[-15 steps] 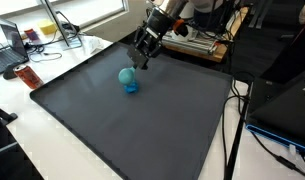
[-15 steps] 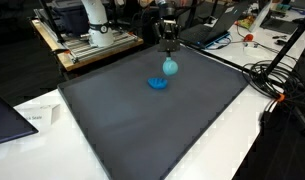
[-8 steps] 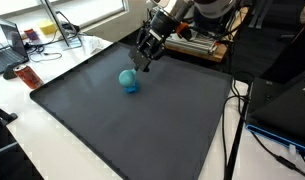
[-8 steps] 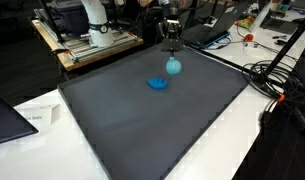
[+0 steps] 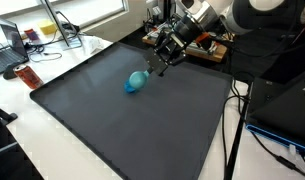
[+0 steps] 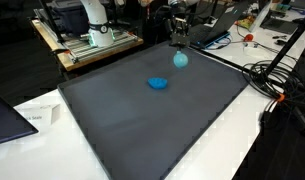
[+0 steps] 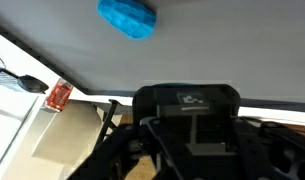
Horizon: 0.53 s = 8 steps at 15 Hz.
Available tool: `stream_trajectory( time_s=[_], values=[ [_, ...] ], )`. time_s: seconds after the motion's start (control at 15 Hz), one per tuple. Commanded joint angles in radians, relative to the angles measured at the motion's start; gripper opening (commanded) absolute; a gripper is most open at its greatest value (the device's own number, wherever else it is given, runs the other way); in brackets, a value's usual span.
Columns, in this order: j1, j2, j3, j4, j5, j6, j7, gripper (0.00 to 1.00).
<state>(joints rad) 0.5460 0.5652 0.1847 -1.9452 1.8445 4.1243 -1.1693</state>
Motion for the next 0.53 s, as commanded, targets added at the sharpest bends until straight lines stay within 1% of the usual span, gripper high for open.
stream_trajectory(
  time_s=[0.0, 0.13, 0.2, 0.27, 0.33, 0.4, 0.47],
  values=[
    [-0.018, 0.085, 0.049, 0.088, -0.06, 0.119, 0.034, 0.22],
    [-0.019, 0.117, 0.06, 0.123, -0.072, 0.166, 0.026, 0.22],
    [0.096, 0.11, -0.086, 0.136, -0.015, 0.1, 0.0, 0.22],
    [0.11, 0.123, -0.108, 0.155, -0.008, 0.097, -0.009, 0.22],
    [0.057, 0.146, -0.042, 0.185, -0.034, 0.149, -0.017, 0.22],
    [0.107, 0.149, -0.115, 0.2, -0.001, 0.119, -0.041, 0.22],
    [0.14, 0.154, -0.166, 0.215, 0.029, 0.093, -0.064, 0.22]
  ],
)
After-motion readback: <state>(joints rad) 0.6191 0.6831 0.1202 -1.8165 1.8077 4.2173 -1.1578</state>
